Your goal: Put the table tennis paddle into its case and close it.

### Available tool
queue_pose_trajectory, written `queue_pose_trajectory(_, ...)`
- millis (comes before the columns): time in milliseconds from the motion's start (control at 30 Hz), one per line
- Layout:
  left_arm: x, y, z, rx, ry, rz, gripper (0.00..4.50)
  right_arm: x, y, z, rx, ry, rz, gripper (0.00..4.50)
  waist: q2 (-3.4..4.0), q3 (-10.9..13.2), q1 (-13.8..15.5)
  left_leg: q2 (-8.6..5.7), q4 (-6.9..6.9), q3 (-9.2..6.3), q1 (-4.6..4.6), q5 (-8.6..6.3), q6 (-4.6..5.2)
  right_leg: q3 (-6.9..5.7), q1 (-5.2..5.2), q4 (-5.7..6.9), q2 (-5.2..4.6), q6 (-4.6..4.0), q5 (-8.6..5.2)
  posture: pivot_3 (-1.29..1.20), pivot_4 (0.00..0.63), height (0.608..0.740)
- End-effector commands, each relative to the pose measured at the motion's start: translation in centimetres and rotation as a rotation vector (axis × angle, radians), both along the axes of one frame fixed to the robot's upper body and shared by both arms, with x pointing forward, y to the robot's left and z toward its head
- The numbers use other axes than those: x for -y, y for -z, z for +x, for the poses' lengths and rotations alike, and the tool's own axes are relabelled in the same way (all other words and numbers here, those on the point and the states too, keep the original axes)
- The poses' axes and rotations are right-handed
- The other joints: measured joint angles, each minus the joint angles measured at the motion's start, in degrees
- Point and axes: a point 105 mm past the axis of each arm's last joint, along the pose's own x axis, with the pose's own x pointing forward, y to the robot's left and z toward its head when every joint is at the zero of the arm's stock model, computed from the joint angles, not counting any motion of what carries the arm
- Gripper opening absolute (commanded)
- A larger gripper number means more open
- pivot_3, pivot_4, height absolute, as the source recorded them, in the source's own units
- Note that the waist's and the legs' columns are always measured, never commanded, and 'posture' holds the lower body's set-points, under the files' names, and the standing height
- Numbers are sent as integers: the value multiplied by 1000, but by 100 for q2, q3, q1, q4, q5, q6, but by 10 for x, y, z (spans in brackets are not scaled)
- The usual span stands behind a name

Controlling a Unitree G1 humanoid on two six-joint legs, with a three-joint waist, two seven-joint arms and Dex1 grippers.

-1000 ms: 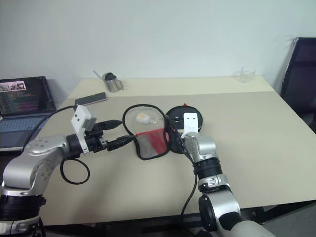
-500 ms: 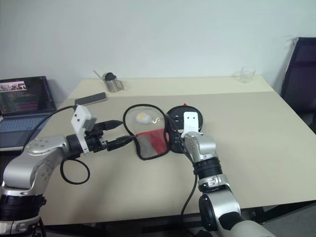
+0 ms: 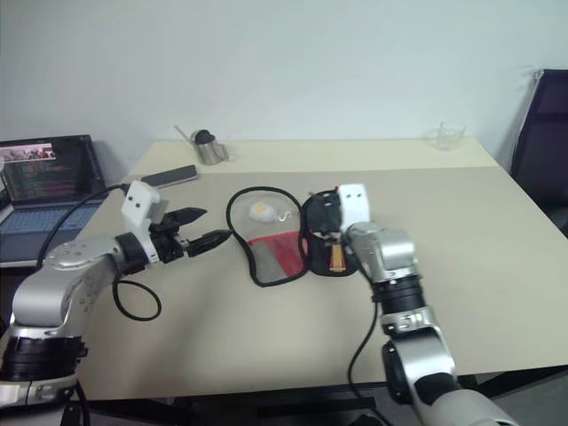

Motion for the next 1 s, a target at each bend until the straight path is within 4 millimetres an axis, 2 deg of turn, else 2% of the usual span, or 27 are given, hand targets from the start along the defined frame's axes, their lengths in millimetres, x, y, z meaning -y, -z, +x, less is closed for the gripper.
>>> queue_pose_trajectory(33, -7, -7, 10, 19, -41, 13, 4368, 8, -28, -9, 78, -87, 17, 4459, 0, 0, -1, 0, 0, 0, 0, 0, 0, 1, 0, 1, 0, 0, 0, 0, 150, 740)
queue_pose_trajectory(133, -10, -1, 15, -13, -43, 28, 4368, 21, -36, -18, 91, -138, 6, 4459, 0, 0, -19, 1, -1, 2, 0, 0, 0, 2, 0, 2, 0, 0, 0, 0, 150, 740)
queue_pose_trajectory(333, -14, 16, 26, -102, -78, 56, 4368, 38, -38, -44, 102, -368, -17, 4459, -1, 0, -3, 2, -1, 4, 1, -1, 2, 2, 1, 1, 0, 0, 0, 0, 150, 740)
queue_pose_trajectory(500, -8, 28, 31, -166, -70, 43, 4368, 58, -33, -48, 94, -395, -80, 4459, -3, -1, 7, 1, 2, 5, 3, -2, 3, 1, 4, 1, 0, 1, 0, 0, 150, 740)
queue_pose_trajectory(633, -1, 38, 38, -213, -91, 18, 4368, 52, -37, -55, 113, -462, -83, 4459, -4, -2, 33, 2, 7, 3, 4, -1, 3, -1, 9, 3, -1, 1, 1, 0, 150, 740)
queue_pose_trajectory(733, -2, 38, 40, -211, -112, 6, 4368, 40, -36, -69, 124, -564, -91, 4459, -4, -2, 39, 2, 7, 3, 3, -1, 2, 0, 8, 0, -1, 1, 1, 0, 150, 740)
queue_pose_trajectory(833, -11, 38, 40, -212, -143, 19, 3768, 31, -35, -81, 129, -636, -83, 4500, -4, -2, 47, 3, 5, 2, 3, -1, 2, -1, 7, -2, -1, 1, 1, 0, 150, 740)
queue_pose_trajectory(1000, -13, 49, 45, -229, -172, 60, 2007, 24, -34, -84, 138, -660, -71, 4500, -5, -2, 92, 2, 8, 2, 7, -1, 2, -1, 10, 2, -2, 1, 2, 0, 150, 740)
